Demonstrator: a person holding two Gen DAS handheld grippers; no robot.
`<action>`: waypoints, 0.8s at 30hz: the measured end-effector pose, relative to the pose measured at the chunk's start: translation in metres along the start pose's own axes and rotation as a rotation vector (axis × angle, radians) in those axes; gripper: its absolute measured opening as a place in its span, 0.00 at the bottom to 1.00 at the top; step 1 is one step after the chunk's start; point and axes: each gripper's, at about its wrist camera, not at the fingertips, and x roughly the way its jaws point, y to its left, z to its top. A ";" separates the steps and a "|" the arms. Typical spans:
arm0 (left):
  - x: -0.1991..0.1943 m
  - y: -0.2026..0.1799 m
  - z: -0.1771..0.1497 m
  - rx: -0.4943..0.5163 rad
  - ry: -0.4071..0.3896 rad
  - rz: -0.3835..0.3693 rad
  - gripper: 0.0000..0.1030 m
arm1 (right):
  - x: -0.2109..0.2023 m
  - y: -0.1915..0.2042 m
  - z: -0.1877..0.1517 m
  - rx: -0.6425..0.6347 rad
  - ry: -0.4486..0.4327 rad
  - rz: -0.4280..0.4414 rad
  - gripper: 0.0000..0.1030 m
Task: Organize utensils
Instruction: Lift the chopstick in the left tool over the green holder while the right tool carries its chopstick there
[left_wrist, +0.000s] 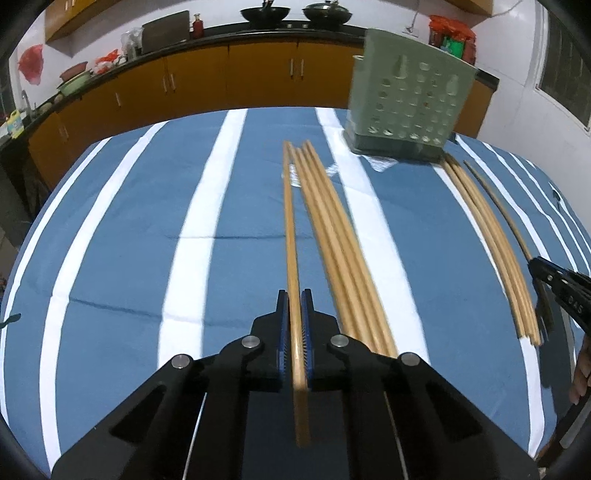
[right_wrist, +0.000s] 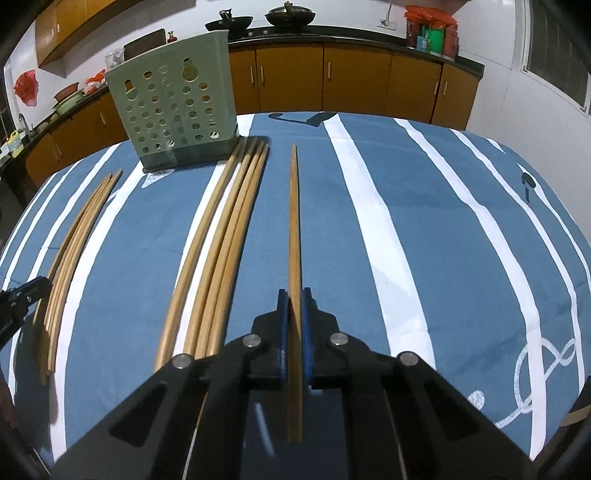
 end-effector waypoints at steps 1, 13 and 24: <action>0.002 0.003 0.003 -0.005 -0.001 0.006 0.07 | 0.002 0.000 0.003 0.001 -0.001 0.001 0.08; 0.012 0.016 0.014 -0.017 -0.025 0.045 0.08 | 0.020 -0.003 0.021 -0.001 -0.028 -0.006 0.08; 0.007 0.010 0.007 -0.001 -0.021 0.043 0.07 | 0.010 -0.008 0.011 0.003 -0.024 0.013 0.08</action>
